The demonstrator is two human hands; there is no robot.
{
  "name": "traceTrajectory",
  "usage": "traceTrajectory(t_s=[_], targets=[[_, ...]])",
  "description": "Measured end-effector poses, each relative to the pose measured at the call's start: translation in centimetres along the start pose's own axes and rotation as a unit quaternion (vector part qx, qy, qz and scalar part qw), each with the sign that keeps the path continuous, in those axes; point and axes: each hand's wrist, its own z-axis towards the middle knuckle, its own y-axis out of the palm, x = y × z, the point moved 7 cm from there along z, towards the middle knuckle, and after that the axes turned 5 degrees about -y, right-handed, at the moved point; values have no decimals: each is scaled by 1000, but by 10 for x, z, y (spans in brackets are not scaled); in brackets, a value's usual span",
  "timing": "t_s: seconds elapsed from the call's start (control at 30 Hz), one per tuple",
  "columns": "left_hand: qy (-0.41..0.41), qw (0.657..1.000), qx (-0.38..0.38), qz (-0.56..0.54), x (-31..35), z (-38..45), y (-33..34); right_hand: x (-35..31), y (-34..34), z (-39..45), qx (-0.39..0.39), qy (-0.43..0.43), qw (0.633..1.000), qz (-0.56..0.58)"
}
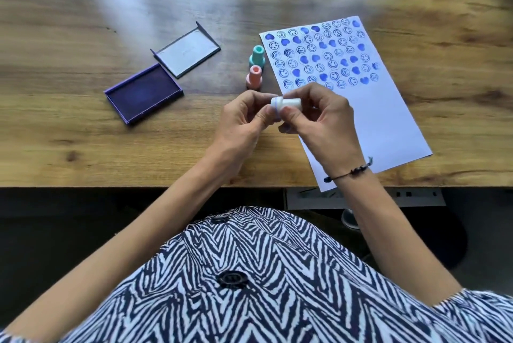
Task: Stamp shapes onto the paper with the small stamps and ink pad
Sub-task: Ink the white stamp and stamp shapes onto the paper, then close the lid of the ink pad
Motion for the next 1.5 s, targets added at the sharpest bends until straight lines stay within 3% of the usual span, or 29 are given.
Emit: traceTrajectory(t_s=[0.2,0.3,0.4,0.5,0.63,0.77,0.93,1.03,1.13,1.23,1.3,1.37,1.5], targets=[[24,995,35,86,-5,1,-19,0,21,6,-10,0,999,-31],[42,977,58,199,-3,4,-29,-3,30,20,-42,-31,990,-133],[58,966,112,228,4,4,-42,-11,39,28,-51,-120,944,-302],[75,954,163,241,19,6,-56,-6,47,29,-68,-138,910,-386],[133,870,179,440,46,30,-69,-3,46,26,-82,-127,914,-377],[55,767,128,626,46,77,-84,-20,34,24,-42,-144,906,-396],[-48,726,118,676,37,107,-102,-51,43,33,-16,-188,917,-351],[-38,730,141,668,40,112,-105,-59,61,45,-49,-175,932,-315],[-22,761,149,631,46,109,-107,-66,78,56,-56,-169,950,-257],[18,825,197,529,59,89,-119,-66,86,68,-40,-114,981,-152],[44,879,230,415,66,67,-131,-58,95,72,-71,-37,996,-38],[65,918,241,308,67,38,-140,-51,113,68,-132,46,989,55],[97,940,230,234,58,-2,-141,-50,149,46,-265,127,940,176]])
